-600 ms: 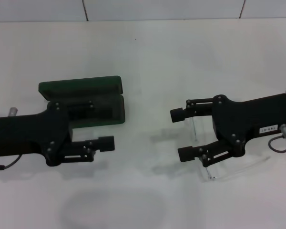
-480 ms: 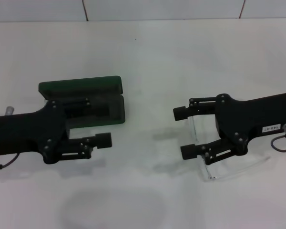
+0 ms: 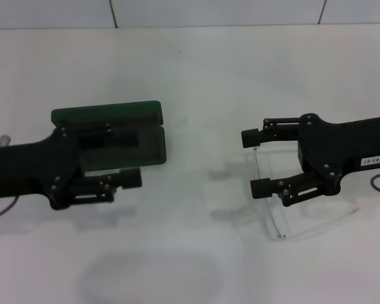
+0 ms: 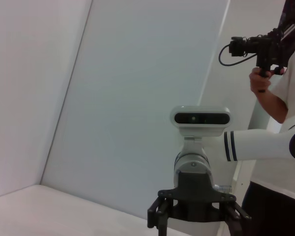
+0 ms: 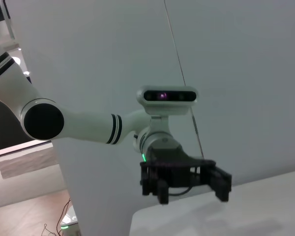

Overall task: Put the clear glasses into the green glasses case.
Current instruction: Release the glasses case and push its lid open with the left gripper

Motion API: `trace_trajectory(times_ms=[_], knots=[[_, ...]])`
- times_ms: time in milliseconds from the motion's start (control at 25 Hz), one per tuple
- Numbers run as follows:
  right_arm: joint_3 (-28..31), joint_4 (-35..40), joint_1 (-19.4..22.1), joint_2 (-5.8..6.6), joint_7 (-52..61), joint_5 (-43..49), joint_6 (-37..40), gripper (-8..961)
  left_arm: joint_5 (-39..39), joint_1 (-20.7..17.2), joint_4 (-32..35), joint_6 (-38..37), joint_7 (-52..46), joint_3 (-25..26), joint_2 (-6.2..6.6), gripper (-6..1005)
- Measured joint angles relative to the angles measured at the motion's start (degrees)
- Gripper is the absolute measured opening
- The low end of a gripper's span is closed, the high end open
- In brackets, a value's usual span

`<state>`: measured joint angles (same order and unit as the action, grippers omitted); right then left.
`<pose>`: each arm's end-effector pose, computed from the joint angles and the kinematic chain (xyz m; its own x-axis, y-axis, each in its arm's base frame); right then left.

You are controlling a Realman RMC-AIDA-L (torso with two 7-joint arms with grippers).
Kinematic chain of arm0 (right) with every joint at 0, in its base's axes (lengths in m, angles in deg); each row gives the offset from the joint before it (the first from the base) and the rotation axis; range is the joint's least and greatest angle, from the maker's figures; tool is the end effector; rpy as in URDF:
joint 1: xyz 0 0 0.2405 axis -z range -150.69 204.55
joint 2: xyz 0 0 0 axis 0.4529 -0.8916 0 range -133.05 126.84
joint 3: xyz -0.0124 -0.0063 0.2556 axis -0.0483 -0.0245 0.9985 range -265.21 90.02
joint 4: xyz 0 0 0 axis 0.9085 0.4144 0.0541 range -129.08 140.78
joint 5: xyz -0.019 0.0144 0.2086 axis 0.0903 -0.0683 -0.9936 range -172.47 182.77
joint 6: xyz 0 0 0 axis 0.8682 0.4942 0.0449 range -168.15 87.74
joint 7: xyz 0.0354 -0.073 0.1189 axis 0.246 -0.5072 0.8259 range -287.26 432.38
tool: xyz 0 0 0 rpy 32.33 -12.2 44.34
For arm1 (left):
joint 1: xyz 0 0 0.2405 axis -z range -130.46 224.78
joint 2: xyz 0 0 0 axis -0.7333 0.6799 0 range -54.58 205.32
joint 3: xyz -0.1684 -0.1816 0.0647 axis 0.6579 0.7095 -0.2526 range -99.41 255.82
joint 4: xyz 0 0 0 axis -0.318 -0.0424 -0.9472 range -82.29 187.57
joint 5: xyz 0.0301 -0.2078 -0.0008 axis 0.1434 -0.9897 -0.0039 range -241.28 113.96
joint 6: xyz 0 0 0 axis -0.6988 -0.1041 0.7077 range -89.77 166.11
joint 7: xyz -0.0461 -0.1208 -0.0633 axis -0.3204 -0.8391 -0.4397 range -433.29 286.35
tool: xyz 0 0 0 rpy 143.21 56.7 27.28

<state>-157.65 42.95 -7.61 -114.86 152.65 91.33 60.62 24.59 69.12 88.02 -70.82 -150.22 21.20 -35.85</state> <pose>0.1849 0.3201 0.0078 0.8004 -0.1848 -0.5702 -0.1092 -0.9803 0.1645 -0.2554 0.2714 0.0439 0.6752 0.2688 0.6870 0.2839 -0.9542 0.0943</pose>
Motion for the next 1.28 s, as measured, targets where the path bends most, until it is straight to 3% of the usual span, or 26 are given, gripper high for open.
trace_trajectory(times_ms=[120, 200, 280, 400, 520, 640, 800, 920, 1080, 1280], knots=[[0.0, 0.0, 0.0, 0.23, 1.0, 0.3, -0.3, 868, 0.0, -1.2, 7.1, 0.7, -4.1, 5.0, -0.56, 710], [0.0, -0.1, 0.1, 0.71, 1.9, 0.4, -1.2, 867, 0.6, -2.3, 17.3, 3.1, -10.6, 10.5, -1.83, 707], [0.0, -0.6, 0.4, 1.25, 3.0, 0.6, -2.5, 867, 4.0, -2.8, 29.4, 6.7, -16.4, 12.9, -2.92, 704], [0.3, -0.9, 2.2, 1.87, 4.9, 1.0, -4.0, 867, 15.9, -1.2, 44.9, 10.1, -21.4, 12.5, -3.92, 699], [3.1, -0.9, 5.0, 1.74, 5.4, 1.1, -4.1, 867, 28.8, 2.8, 52.3, 10.5, -22.4, 11.3, -5.22, 695], [6.4, -0.7, 7.7, 1.15, 5.5, 0.9, -3.8, 867, 38.7, 7.7, 52.1, 10.4, -23.2, 10.1, -5.50, 690], [8.1, -0.6, 9.5, 0.77, 5.5, 0.8, -3.6, 866, 45.0, 13.2, 47.6, 10.6, -24.8, 8.5, -5.09, 638], [8.2, -0.6, 10.0, 0.69, 5.5, 0.8, -3.6, 866, 51.2, 16.5, 45.0, 11.9, -24.8, 5.5, -6.26, 612], [8.2, -0.7, 10.5, 0.67, 5.0, 0.8, -3.6, 866, 59.5, 18.9, 40.6, 16.4, -24.9, 0.0, -8.15, 612], [8.2, -0.7, 10.3, 0.67, 4.3, 0.8, -3.9, 865, 63.7, 20.0, 35.7, 22.5, -26.5, -5.4, -8.28, 613]])
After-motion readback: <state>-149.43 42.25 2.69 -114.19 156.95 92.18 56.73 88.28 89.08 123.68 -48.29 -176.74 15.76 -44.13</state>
